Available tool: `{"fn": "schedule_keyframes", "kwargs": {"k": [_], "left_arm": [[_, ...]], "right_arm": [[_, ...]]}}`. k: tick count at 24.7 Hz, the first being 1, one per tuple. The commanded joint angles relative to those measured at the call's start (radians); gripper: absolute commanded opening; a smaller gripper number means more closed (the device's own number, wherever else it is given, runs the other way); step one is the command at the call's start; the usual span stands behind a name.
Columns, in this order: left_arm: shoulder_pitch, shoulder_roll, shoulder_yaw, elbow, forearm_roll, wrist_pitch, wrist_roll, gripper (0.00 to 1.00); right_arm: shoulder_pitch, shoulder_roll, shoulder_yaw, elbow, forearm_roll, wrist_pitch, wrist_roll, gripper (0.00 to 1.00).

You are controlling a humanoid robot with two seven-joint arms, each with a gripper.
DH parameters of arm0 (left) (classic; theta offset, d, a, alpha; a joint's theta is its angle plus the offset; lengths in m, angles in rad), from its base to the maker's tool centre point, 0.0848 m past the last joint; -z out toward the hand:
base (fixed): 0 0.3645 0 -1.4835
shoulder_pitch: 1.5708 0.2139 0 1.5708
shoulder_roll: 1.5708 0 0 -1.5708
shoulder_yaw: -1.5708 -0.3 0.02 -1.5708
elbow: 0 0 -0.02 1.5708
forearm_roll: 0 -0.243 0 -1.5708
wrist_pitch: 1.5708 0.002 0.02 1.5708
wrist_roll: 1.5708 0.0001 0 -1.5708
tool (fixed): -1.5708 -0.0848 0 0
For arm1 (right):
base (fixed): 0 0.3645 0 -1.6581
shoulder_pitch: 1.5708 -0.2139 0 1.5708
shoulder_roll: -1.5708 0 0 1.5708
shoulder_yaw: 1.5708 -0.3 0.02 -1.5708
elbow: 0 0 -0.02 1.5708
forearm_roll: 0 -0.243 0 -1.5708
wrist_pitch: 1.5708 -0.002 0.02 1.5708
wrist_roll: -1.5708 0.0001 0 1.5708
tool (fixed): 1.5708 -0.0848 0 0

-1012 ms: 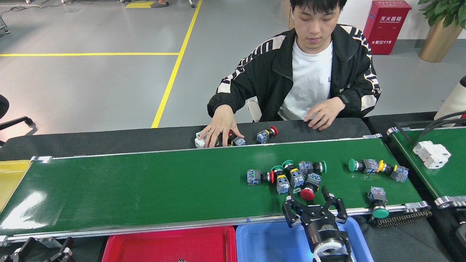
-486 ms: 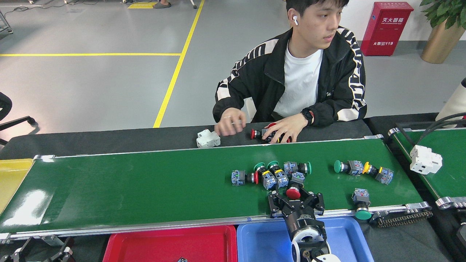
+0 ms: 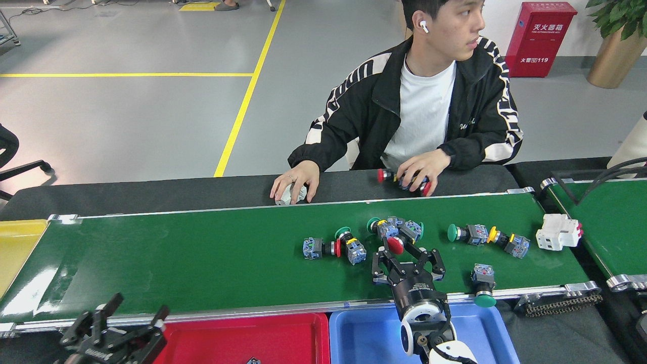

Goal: Pick switch part from conveyor to tray

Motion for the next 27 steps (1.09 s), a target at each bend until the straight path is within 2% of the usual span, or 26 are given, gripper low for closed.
{"fn": "schedule_keyframes", "kwargs": {"k": [1, 3, 6, 11, 12, 13, 14, 18, 21, 27], "left_arm": [[-0.048, -0.015, -0.065, 0.023, -0.046, 0.065, 0.000, 1.00], [-0.105, -0.035, -0.138, 0.080, -0.089, 0.103, 0.000, 1.00], [-0.146, -0.058, -0.194, 0.132, -0.103, 0.130, -0.003, 1.00], [-0.164, -0.072, -0.206, 0.143, -0.104, 0.134, -0.003, 1.00], [-0.164, -0.072, -0.206, 0.143, -0.104, 0.134, -0.003, 1.00], [-0.166, -0.072, -0.206, 0.143, -0.104, 0.132, -0.003, 1.00], [-0.167, -0.072, -0.206, 0.143, -0.104, 0.132, -0.003, 1.00], [-0.186, -0.071, -0.220, 0.174, -0.106, 0.134, -0.004, 1.00], [-0.212, -0.072, -0.240, 0.220, -0.120, 0.149, -0.003, 1.00], [-0.289, -0.100, -0.269, 0.321, -0.140, 0.187, -0.001, 1.00]], "right_arm": [[0.027, -0.005, 0.064, -0.091, 0.002, -0.008, -0.003, 0.02], [0.082, -0.008, 0.150, -0.178, 0.006, -0.009, -0.003, 0.02], [0.157, -0.025, 0.300, -0.246, 0.010, -0.009, -0.008, 0.02], [0.226, -0.110, 0.451, -0.275, 0.012, -0.009, -0.008, 0.02], [0.231, -0.119, 0.470, -0.275, 0.012, -0.008, -0.008, 0.17], [0.232, -0.120, 0.478, -0.274, 0.010, -0.006, -0.006, 0.49], [0.232, -0.116, 0.478, -0.274, 0.010, -0.009, -0.003, 1.00], [0.216, -0.097, 0.480, -0.264, 0.010, -0.011, -0.002, 1.00], [0.157, -0.090, 0.464, -0.260, 0.004, 0.003, -0.002, 1.00], [0.133, -0.056, 0.204, -0.264, 0.006, 0.026, -0.020, 1.00]]}}
